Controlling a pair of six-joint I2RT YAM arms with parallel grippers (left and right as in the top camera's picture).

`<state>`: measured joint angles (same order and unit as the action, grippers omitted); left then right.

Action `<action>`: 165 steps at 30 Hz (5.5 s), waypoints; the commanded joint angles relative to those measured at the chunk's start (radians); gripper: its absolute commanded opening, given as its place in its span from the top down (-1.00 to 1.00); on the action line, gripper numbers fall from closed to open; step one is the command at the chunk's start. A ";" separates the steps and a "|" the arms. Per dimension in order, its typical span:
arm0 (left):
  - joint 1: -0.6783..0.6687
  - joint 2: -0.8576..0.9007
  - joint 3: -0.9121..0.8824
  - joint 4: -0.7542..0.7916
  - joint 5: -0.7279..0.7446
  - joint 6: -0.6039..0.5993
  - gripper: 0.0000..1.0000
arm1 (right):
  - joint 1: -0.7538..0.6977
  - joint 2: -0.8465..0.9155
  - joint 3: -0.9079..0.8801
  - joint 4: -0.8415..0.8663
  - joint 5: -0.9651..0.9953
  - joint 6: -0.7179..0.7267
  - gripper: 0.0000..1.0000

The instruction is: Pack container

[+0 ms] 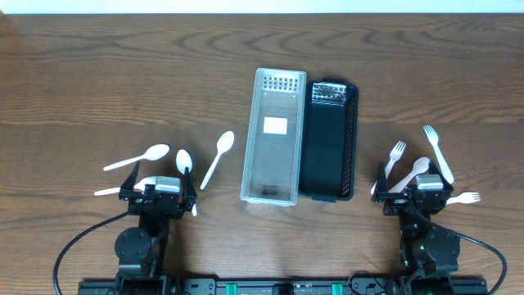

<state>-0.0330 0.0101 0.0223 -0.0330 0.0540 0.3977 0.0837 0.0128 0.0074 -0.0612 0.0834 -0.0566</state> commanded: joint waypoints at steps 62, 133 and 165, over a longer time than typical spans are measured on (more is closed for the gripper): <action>0.000 0.775 0.930 -0.750 0.007 -0.418 -0.96 | -0.057 1.057 0.968 -0.620 -0.120 0.172 -0.98; 0.000 1.045 1.000 -0.797 0.018 -0.418 -0.95 | -0.108 1.696 1.102 -0.433 -0.233 0.302 -0.36; 0.000 1.045 1.000 -0.805 0.018 -0.419 -0.95 | -0.154 1.742 0.997 -0.672 -0.027 0.535 -0.54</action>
<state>-0.0338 1.0531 1.0046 -0.8341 0.0689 -0.0078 -0.0708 1.7348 1.0122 -0.7399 0.0395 0.4583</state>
